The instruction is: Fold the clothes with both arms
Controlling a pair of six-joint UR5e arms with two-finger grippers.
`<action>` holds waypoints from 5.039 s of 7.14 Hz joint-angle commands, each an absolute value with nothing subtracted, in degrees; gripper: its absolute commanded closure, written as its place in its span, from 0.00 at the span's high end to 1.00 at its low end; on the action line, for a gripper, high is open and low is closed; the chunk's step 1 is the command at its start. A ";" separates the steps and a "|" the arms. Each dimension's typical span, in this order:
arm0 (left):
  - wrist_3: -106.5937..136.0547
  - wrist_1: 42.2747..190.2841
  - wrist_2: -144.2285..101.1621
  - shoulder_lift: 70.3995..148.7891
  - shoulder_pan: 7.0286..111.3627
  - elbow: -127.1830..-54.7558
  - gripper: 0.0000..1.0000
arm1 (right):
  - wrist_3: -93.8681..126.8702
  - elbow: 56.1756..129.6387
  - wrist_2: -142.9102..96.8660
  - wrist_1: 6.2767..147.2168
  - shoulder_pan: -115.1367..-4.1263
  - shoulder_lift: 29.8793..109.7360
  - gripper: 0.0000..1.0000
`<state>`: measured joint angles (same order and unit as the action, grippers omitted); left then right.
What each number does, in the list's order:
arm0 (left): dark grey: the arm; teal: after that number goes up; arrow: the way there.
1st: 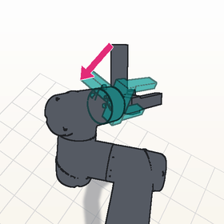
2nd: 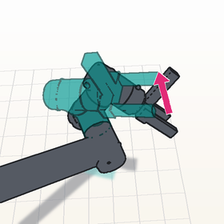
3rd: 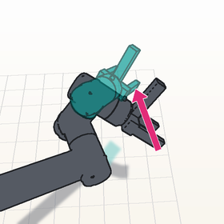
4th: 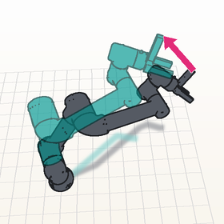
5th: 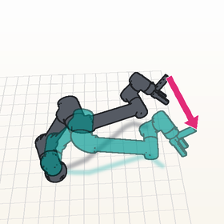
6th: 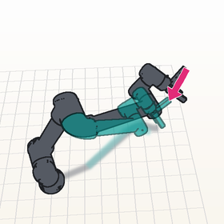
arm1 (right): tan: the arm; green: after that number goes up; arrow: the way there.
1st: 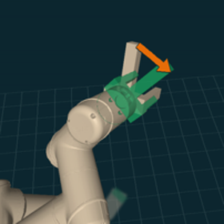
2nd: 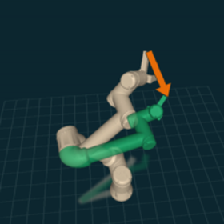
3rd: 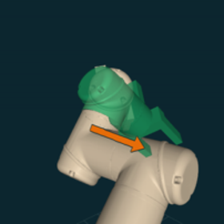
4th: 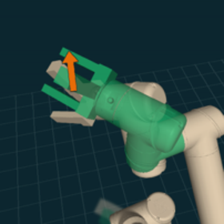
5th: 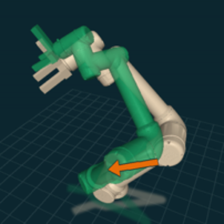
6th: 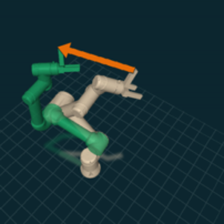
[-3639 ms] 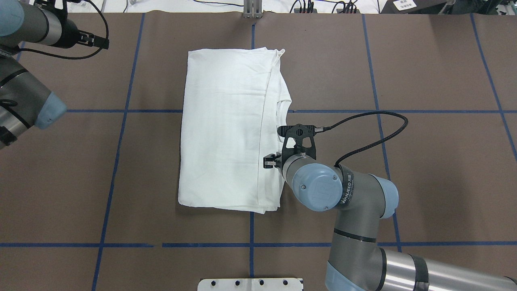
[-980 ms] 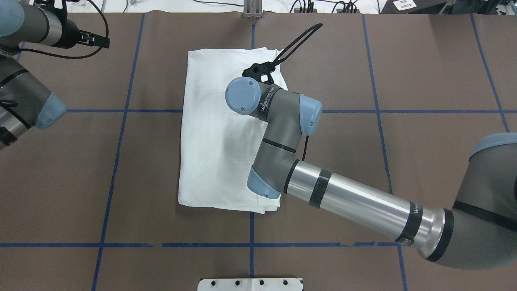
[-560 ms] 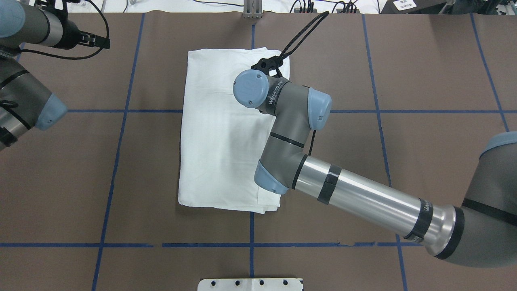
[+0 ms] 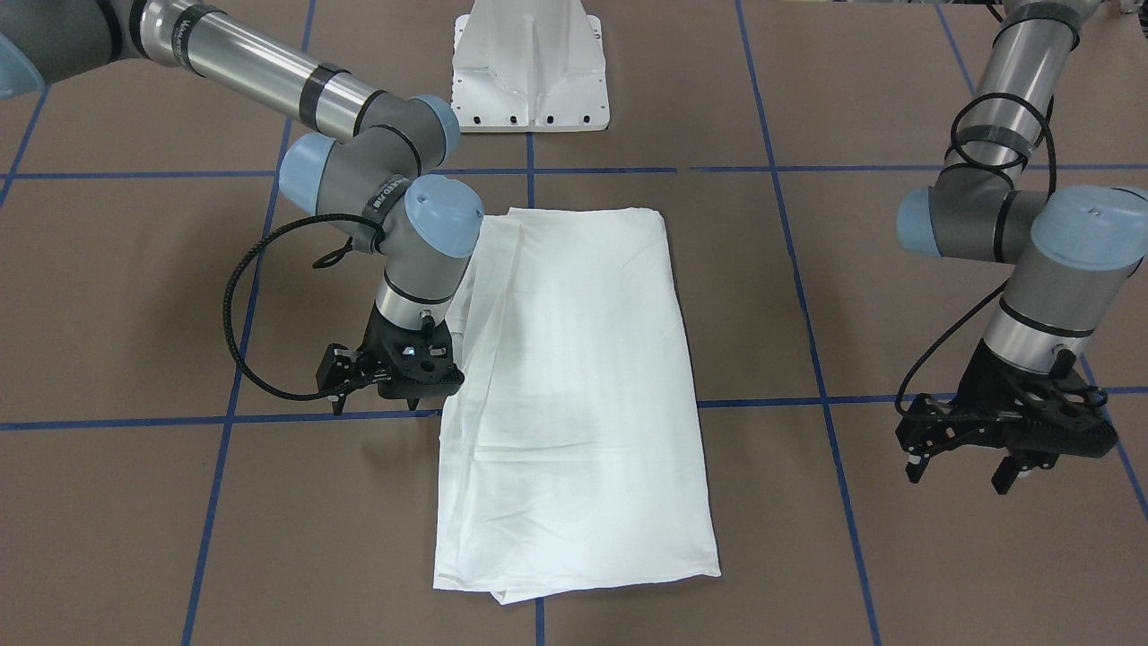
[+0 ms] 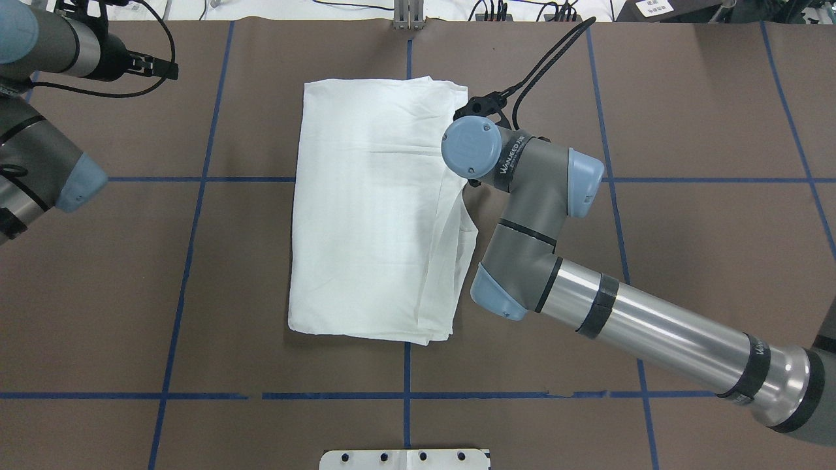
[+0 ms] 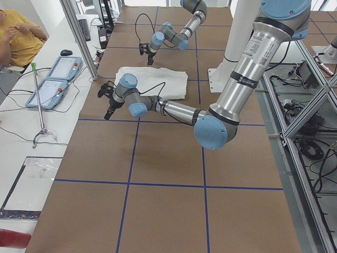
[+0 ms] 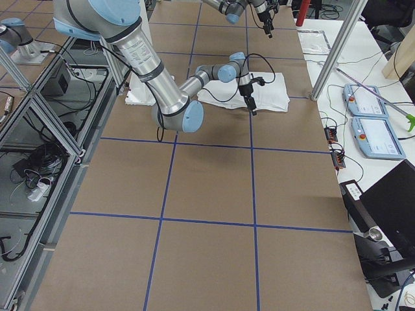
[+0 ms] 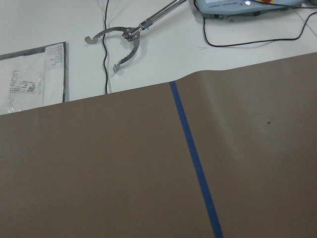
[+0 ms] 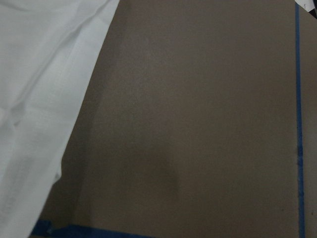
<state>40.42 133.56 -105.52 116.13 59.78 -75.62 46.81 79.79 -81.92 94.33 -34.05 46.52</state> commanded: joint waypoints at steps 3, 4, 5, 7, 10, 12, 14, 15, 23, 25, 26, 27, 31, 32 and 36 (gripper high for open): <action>40.43 133.59 -105.56 116.10 59.77 -75.67 1.00 | 60.08 73.11 -83.59 92.91 -32.52 35.21 1.00; 40.43 133.59 -105.56 116.10 59.77 -75.67 1.00 | 61.60 65.12 -83.32 88.20 -32.35 31.33 1.00; 40.43 133.59 -105.56 116.10 59.77 -75.67 1.00 | 61.61 64.26 -83.15 86.50 -31.56 32.16 1.00; 40.43 133.59 -105.56 116.02 59.77 -75.67 1.00 | 61.09 64.25 -81.40 87.18 -30.68 34.35 1.00; 40.43 133.59 -105.56 116.02 59.77 -75.50 1.00 | 58.63 68.19 -81.21 93.42 -30.67 36.46 1.00; 40.43 133.59 -105.56 116.02 59.50 -75.50 1.00 | 56.61 70.48 -80.43 93.69 -30.85 39.45 1.00; 40.52 133.59 -105.47 116.02 59.41 -75.50 1.00 | 50.92 77.20 -79.72 94.56 -32.16 45.83 1.00; 40.52 133.59 -105.56 116.02 59.41 -75.59 1.00 | 48.71 82.21 -79.63 94.48 -32.52 50.75 1.00; 40.52 133.95 -105.56 116.02 59.33 -75.67 1.00 | 75.39 91.14 -76.83 105.93 -19.26 46.33 1.00; 40.52 134.47 -105.47 115.66 59.24 -75.59 1.00 | 75.85 90.62 -75.95 107.32 -17.94 46.76 1.00; 40.52 134.65 -105.56 115.66 59.24 -75.67 1.00 | 75.85 90.35 -75.50 106.97 -18.10 46.58 1.00; 40.52 134.65 -105.47 115.66 59.24 -75.67 1.00 | 75.85 90.35 -74.63 106.01 -18.54 46.41 1.00; 40.52 134.65 -105.56 115.58 58.97 -75.59 1.00 | 79.54 90.53 -74.53 107.13 -19.95 47.46 1.00; 40.52 134.65 -105.47 115.58 58.97 -75.59 1.00 | 79.54 90.88 -74.53 110.36 -19.95 47.37 1.00; 40.52 134.65 -105.56 115.58 58.97 -75.59 1.00 | 76.57 96.29 -74.71 125.20 -19.86 49.82 1.00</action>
